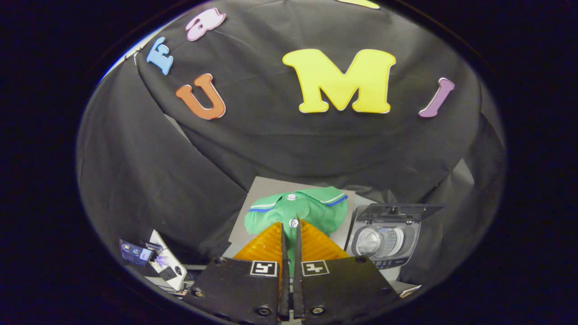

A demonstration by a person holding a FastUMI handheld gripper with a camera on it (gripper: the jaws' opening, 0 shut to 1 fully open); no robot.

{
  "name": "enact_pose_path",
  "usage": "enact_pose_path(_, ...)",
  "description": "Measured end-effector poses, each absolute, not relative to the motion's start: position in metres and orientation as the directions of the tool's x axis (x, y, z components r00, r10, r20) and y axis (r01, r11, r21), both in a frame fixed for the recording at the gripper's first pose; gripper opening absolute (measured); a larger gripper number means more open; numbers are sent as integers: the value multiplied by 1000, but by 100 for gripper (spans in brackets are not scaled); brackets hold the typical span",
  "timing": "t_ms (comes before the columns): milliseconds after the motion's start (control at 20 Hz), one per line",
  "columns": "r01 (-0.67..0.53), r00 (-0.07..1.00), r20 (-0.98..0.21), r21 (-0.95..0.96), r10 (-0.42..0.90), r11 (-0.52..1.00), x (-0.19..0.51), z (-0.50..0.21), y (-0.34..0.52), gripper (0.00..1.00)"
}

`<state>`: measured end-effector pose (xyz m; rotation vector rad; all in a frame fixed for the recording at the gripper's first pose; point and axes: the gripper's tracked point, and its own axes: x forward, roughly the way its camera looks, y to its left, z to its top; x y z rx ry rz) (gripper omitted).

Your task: Put the clothes into the washing machine and then close the washing machine lid.

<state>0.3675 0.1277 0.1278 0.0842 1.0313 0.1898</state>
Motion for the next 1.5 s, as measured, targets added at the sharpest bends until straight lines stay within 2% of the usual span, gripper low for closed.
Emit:
enact_pose_path(450,15,573,-813,141,107,990,331,169,55,7)
enact_pose_path(900,148,590,-806,155,39,977,295,169,-32,7)
enact_pose_path(1200,168,574,-818,152,29,974,289,140,-92,7)
enact_pose_path(1500,80,500,-865,100,47,992,296,66,-139,7)
